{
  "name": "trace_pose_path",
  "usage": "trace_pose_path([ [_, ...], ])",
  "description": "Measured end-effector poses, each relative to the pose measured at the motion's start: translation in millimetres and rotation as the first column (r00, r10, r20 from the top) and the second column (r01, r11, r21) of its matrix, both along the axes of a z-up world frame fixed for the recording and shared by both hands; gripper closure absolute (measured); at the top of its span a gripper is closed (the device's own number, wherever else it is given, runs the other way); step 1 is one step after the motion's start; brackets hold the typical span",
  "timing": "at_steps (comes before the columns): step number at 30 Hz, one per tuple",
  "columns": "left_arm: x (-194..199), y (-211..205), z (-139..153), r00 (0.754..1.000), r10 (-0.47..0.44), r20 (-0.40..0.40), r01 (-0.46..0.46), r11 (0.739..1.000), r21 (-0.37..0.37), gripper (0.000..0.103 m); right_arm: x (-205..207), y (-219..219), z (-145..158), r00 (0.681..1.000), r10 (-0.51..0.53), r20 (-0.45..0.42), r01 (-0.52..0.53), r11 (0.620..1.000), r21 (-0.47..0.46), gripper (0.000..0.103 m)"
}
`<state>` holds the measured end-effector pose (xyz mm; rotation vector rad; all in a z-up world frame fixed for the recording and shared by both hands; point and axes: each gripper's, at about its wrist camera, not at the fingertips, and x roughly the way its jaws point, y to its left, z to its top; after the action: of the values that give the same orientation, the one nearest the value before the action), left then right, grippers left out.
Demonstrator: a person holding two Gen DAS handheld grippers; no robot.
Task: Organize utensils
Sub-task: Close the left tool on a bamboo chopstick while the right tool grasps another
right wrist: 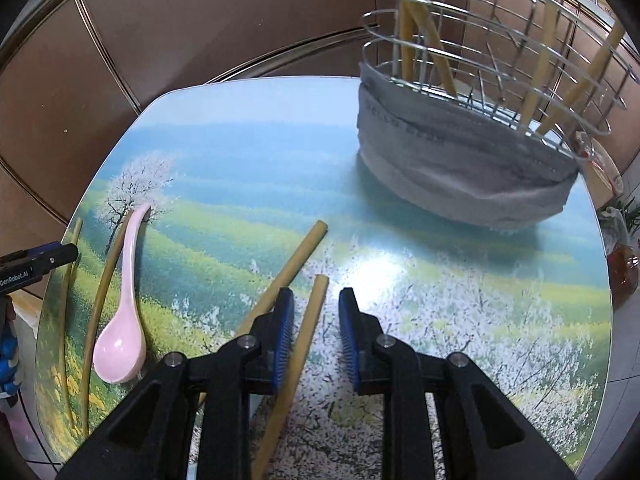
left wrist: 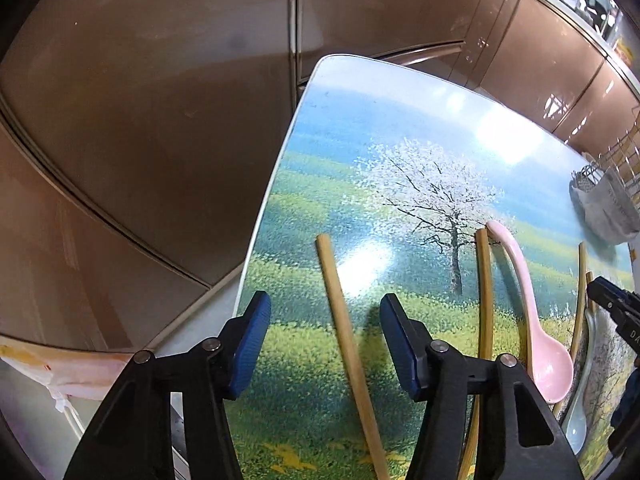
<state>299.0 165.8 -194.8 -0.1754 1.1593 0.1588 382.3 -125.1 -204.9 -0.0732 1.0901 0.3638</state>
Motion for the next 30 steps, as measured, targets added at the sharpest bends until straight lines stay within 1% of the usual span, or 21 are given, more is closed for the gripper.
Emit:
trace_pose_path([
  [2,0.6,-3.2,-0.6,1.0,-0.013,-0.005,0.013,1.0,0.022,0.047,0.2,-4.5,-0.4,1.0,0.0,0.0,0.0,1.0,-0.004,0.081],
  [6,6.4,-8.4,-3.0,1.0,-0.028,-0.01,0.029,0.999,0.042,0.048,-1.0,-7.1,0.3,1.0,0.011,0.002,-0.011,1.0,-0.009,0.081],
  [7,6.1,-9.6,-3.2,0.999,-0.032,-0.011,0.032,0.998,0.048,0.048,-1.8,-5.1,0.6,1.0,0.019,0.004,-0.019,1.0,-0.017,0.082],
  [8,5.4,-10.3,-3.0,0.999,-0.035,-0.01,0.036,0.998,0.049,0.049,-2.9,-2.6,1.0,1.0,0.028,0.004,-0.028,0.999,-0.024,0.085],
  [11,4.9,-12.3,-2.5,0.999,-0.044,-0.015,0.044,0.998,0.045,0.054,-5.0,2.6,-0.5,0.999,0.045,0.002,-0.045,0.998,-0.033,0.09],
  [13,4.4,-13.7,-1.5,0.999,-0.049,-0.019,0.05,0.998,0.041,0.061,-7.4,3.4,-0.8,0.999,0.051,0.0,-0.051,0.998,-0.032,0.091],
  [16,2.9,-14.6,0.3,0.998,-0.055,-0.025,0.056,0.998,0.028,0.069,-11.2,2.6,-1.6,0.998,0.061,-0.007,-0.062,0.997,-0.039,0.095],
  [20,1.0,-15.5,-0.3,0.997,-0.063,-0.033,0.063,0.998,-0.003,0.072,-23.0,-4.8,-2.9,0.997,0.069,-0.015,-0.07,0.996,-0.046,0.096],
  [23,-2.2,-19.1,0.9,0.996,-0.072,-0.044,0.072,0.997,-0.015,0.077,-30.2,-12.1,-2.3,0.997,0.072,-0.022,-0.073,0.996,-0.055,0.096],
  [26,-4.7,-25.3,4.0,0.995,-0.084,-0.055,0.082,0.996,-0.034,0.086,-40.4,-17.8,-2.1,0.997,0.075,-0.028,-0.077,0.995,-0.067,0.096],
  [28,-6.0,-25.7,4.9,0.994,-0.087,-0.064,0.082,0.994,-0.072,0.096,-49.7,-25.8,-0.8,0.997,0.077,-0.032,-0.079,0.994,-0.073,0.096],
  [30,-7.3,-24.2,4.4,0.994,-0.087,-0.071,0.079,0.991,-0.108,0.097,-57.1,-29.9,-0.2,0.996,0.078,-0.037,-0.081,0.993,-0.082,0.096],
])
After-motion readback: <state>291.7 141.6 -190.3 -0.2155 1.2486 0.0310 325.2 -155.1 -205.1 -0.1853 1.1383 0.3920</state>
